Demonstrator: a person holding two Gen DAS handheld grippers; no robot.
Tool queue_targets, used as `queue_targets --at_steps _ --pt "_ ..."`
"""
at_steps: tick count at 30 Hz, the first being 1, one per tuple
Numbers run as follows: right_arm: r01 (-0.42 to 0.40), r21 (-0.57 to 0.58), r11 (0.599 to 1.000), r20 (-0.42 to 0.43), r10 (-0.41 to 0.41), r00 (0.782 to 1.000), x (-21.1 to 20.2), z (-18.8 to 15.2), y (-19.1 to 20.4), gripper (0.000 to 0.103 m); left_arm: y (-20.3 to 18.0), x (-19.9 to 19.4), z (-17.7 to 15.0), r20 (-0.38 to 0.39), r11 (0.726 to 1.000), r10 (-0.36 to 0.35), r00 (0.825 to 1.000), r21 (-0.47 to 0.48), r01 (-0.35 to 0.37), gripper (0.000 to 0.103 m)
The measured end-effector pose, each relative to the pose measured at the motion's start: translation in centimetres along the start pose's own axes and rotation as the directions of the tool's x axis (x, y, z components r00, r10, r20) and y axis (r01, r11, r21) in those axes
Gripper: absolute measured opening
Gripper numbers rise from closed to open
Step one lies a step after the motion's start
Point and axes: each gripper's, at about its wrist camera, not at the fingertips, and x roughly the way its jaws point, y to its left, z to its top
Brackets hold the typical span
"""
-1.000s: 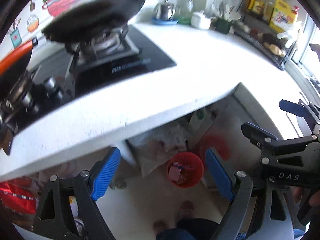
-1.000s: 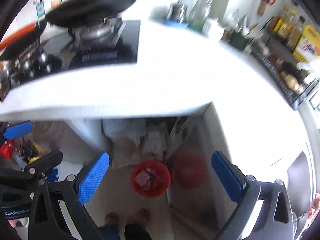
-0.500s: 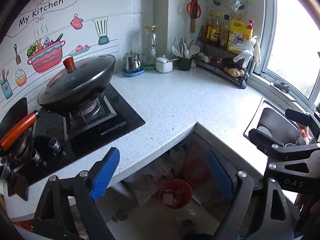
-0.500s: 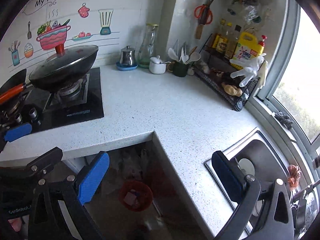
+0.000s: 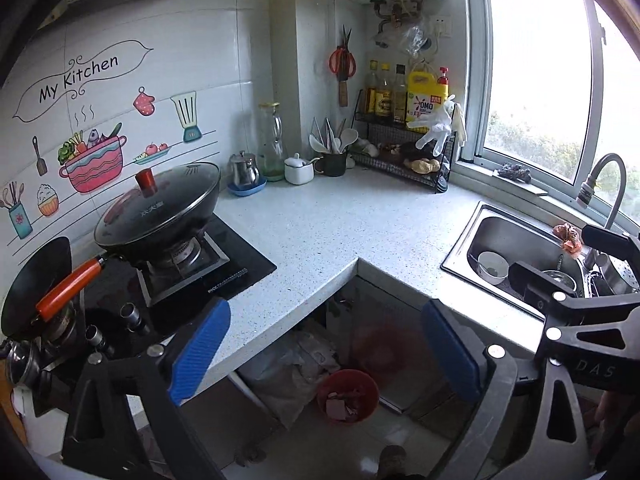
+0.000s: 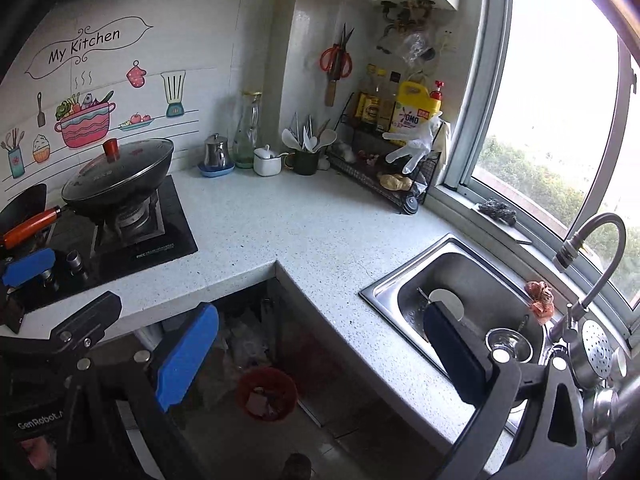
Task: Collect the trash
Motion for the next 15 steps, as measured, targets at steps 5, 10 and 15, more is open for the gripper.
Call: queue_targets --at_steps 5,10,15 --pt "0.027 0.027 0.999 0.0 -0.027 1.0 -0.7 -0.7 -0.3 0.102 -0.8 -1.0 -0.6 -0.004 1.0 -0.025 1.0 -0.005 0.025 0.096" --pt "0.036 0.028 0.999 -0.023 -0.035 0.999 -0.6 -1.6 -0.7 0.102 -1.5 -1.2 -1.2 -0.01 1.0 -0.005 1.0 0.005 0.005 0.096" --pt "0.036 0.028 0.999 -0.044 -0.035 0.998 -0.2 -2.0 -0.9 0.102 -1.8 -1.2 -1.0 -0.013 1.0 0.009 1.0 -0.004 -0.01 0.096"
